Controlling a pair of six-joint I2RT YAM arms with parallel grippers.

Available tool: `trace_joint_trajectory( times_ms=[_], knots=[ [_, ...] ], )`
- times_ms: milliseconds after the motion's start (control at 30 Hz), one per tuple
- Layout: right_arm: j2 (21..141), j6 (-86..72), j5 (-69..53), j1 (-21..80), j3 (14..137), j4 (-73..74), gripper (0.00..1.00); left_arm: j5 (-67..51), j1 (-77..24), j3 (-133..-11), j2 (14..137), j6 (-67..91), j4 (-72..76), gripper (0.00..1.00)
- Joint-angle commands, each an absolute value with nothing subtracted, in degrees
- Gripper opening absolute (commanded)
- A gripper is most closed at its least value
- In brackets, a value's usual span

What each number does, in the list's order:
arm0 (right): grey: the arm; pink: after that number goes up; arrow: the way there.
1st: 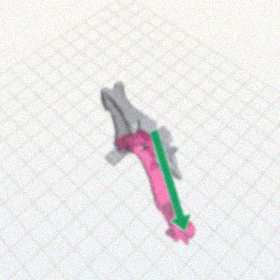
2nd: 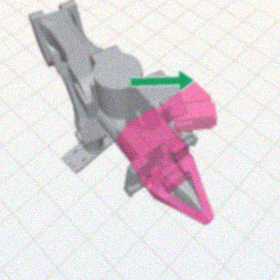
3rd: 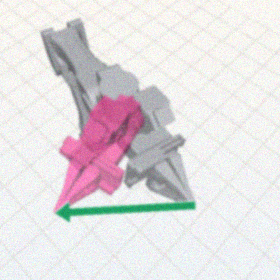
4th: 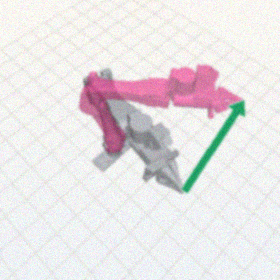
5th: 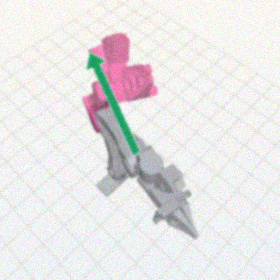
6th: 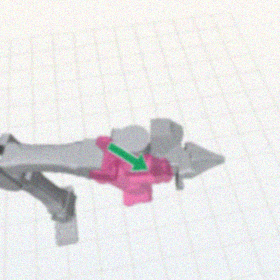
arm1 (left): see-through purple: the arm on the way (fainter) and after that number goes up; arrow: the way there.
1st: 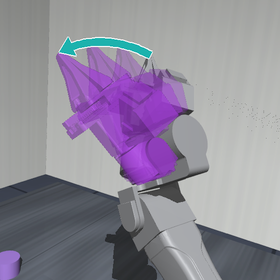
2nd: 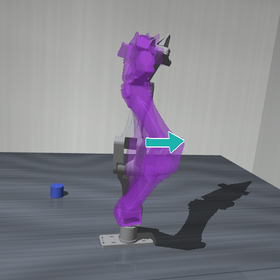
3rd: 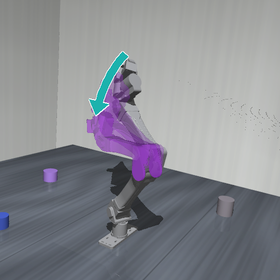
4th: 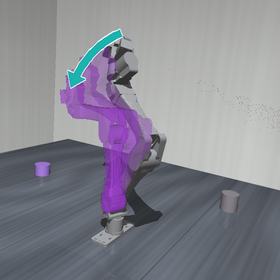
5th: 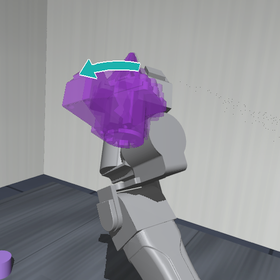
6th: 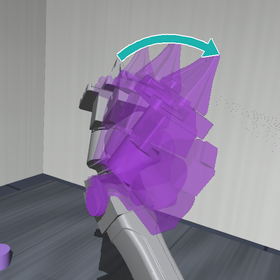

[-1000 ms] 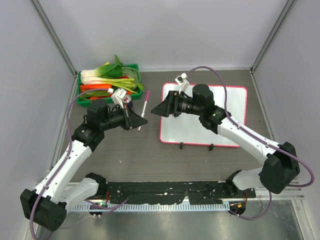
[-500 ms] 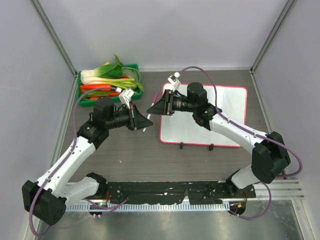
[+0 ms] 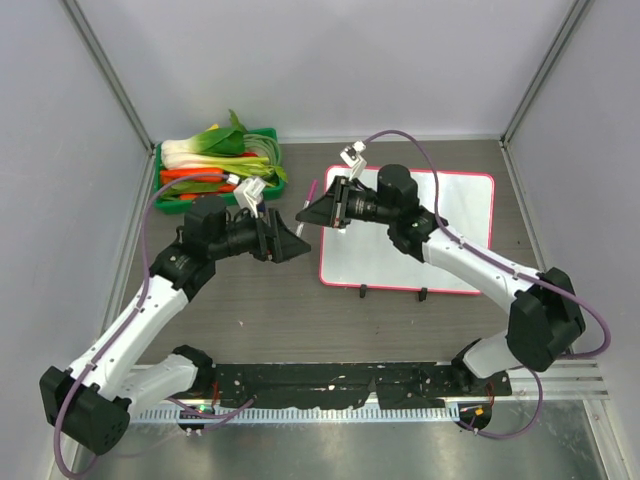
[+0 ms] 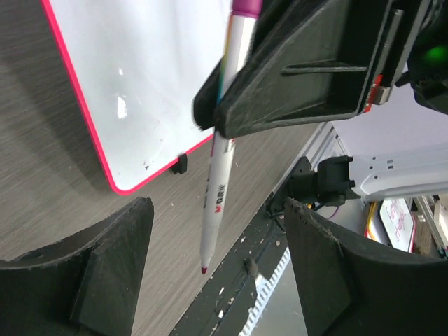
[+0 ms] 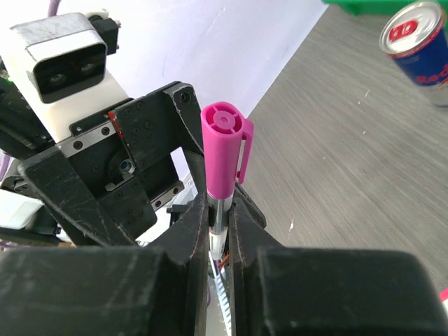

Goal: Write a sentence on the whiteboard
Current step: Pass from the left arm to the right, then pass from the right arm to the left

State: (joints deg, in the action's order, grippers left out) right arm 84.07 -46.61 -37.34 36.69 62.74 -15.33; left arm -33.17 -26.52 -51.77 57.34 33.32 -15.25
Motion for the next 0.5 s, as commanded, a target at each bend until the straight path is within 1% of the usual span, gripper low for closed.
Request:
trace_joint_trajectory(
  times_ms=[0,67,233,300,433,467],
  knots=[
    [77.3,-45.2,-31.6,36.7,61.4,-17.2,0.01,-30.7,-26.6,-54.6,55.3,32.8,-14.6,0.79],
    [76.2,-46.1,-30.5,36.7,60.1,-18.7,0.01,-31.0,-26.7,-54.8,55.7,33.3,-13.6,0.79],
    [75.3,-47.1,-30.2,36.2,59.5,-19.1,0.01,-33.4,-26.6,-55.5,58.5,34.2,-11.3,0.7],
    [74.8,-47.5,-30.0,35.9,59.0,-19.6,0.02,-34.4,-26.6,-56.0,59.2,34.5,-10.6,0.64],
    [73.8,-48.5,-29.0,35.1,57.8,-20.2,0.02,-35.5,-26.6,-56.1,59.4,34.7,-9.5,0.47],
    [73.6,-48.9,-28.7,34.5,57.6,-20.4,0.02,-35.7,-26.7,-56.1,59.2,34.7,-9.5,0.47]
  ],
)
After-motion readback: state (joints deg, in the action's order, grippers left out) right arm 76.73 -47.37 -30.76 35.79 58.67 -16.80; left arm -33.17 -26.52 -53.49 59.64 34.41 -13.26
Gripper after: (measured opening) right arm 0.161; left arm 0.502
